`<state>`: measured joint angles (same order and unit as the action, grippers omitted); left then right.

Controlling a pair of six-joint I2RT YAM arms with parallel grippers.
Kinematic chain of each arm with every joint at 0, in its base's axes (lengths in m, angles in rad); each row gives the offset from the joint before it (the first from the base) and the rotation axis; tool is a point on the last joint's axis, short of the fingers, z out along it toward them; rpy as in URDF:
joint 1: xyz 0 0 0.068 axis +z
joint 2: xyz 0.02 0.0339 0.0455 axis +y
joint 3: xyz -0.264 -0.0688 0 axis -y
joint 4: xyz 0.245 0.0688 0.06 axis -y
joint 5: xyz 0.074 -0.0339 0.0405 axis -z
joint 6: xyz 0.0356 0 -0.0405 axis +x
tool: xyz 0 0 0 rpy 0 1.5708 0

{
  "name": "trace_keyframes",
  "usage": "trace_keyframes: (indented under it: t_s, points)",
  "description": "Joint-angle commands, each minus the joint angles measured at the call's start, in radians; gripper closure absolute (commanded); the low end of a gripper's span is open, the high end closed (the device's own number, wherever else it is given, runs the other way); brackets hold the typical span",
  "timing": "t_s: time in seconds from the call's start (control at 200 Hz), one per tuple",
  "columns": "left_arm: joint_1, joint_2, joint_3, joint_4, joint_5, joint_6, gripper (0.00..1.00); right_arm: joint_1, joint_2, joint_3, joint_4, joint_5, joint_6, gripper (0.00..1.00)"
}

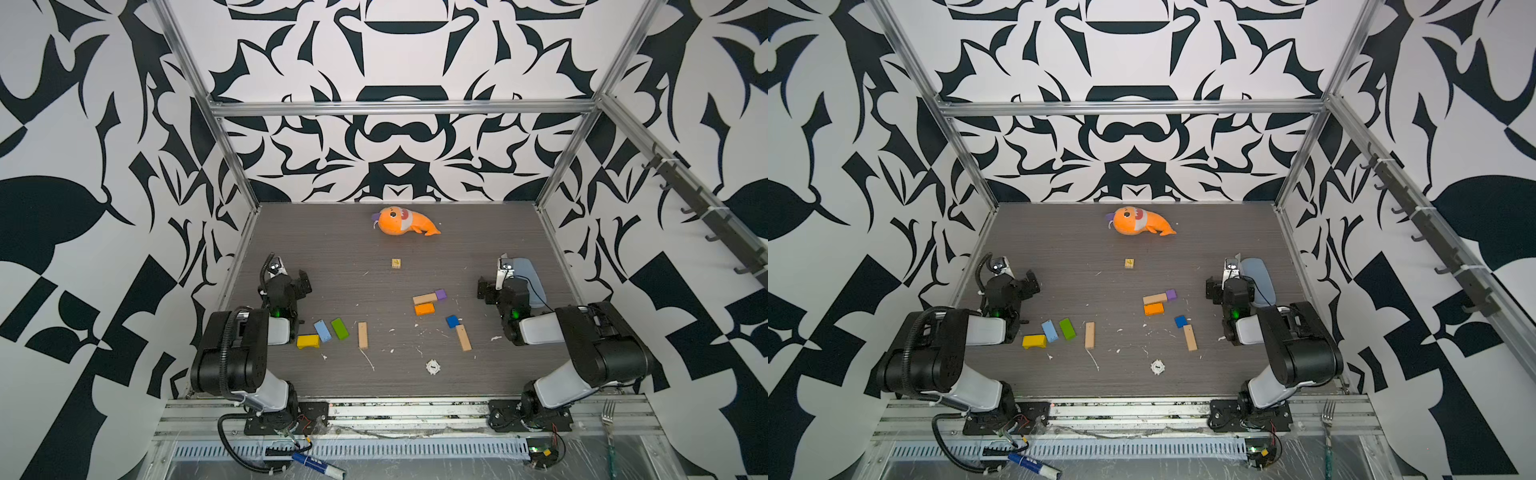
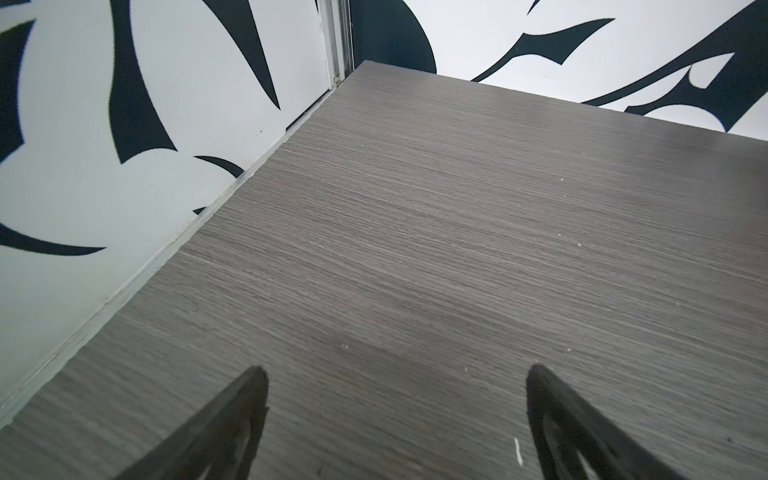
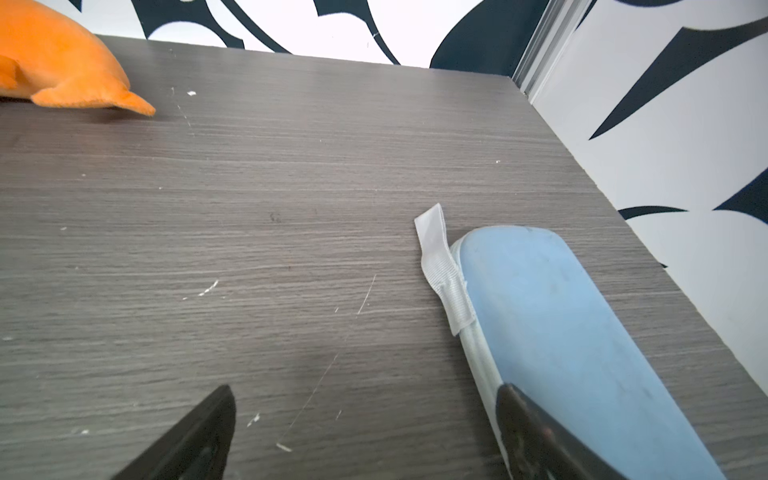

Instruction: Build the wood block tower

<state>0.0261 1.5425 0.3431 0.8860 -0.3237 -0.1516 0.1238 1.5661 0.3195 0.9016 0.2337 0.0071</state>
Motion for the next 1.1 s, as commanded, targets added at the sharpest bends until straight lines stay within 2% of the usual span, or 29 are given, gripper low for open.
trace_keyframes:
  t_s: [0.0, 0.96, 1.025, 1.095]
  points:
    - [0.004, 0.008, 0.018, 0.044, -0.017, 0.007, 0.0, -0.004, -0.005, 0.027, 0.041, 0.026, -0.017, 0.0]
    - [0.003, 0.009, 0.017, 0.049, -0.008, 0.019, 0.01, -0.008, -0.009, 0.027, 0.04, -0.002, -0.021, 0.0]
    - [-0.004, 0.004, 0.013, 0.059, -0.011, 0.025, 0.01, -0.008, -0.031, 0.044, -0.008, -0.031, -0.034, 0.0]
    - [-0.026, -0.021, 0.026, 0.029, -0.038, 0.048, 0.01, -0.008, -0.076, 0.074, -0.096, -0.009, -0.018, 0.0]
